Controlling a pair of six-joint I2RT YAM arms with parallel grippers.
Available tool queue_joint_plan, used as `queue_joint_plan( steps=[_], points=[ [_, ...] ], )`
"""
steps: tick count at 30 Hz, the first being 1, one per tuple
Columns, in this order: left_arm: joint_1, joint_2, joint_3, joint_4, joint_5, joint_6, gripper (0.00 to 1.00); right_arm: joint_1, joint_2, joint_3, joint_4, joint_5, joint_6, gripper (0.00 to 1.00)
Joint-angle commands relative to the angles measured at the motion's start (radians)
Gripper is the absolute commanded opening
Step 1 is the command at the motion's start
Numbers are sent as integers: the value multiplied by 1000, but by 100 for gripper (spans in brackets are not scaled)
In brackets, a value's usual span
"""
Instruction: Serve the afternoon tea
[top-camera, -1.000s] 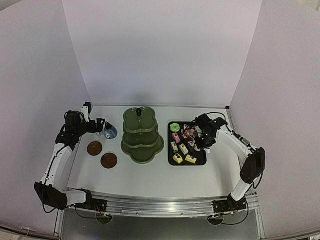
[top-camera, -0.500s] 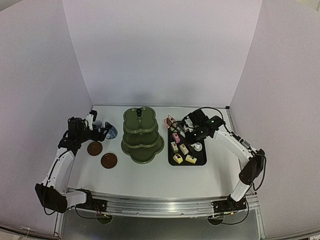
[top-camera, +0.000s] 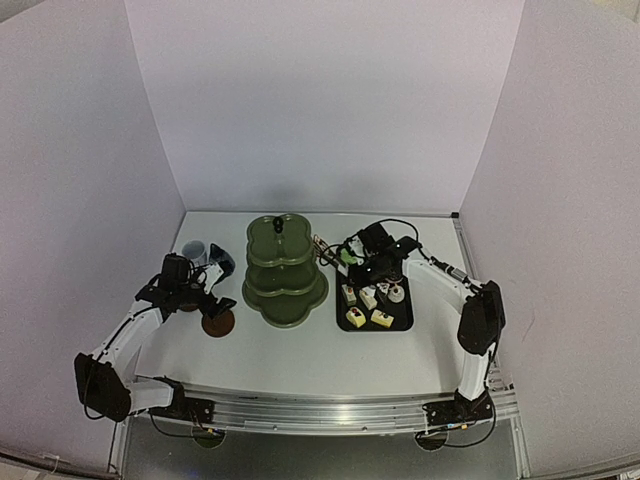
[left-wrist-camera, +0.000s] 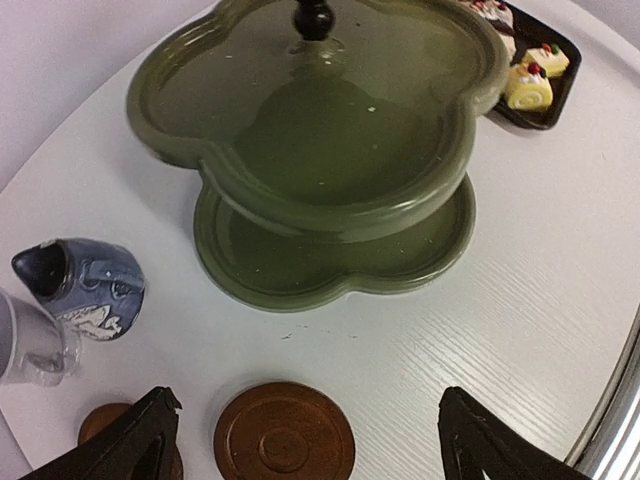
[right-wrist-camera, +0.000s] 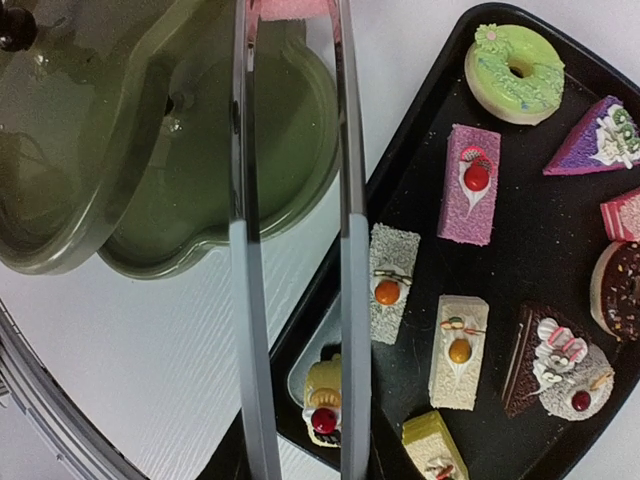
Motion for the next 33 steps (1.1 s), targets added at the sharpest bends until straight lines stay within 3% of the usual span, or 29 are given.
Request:
queue_joint_plan(
  steps=[1,17,33],
  points=[
    [-61,37,-12,75,-20,151,90,2,36,8,94,-66,-9,0],
    [-90,129,-13,220,-21,213,87,2,33,-148,246,-161,-6,0],
    [-102,170,-1,278,-7,253,86,76,58,-157,303,-64,-1,0]
  ],
)
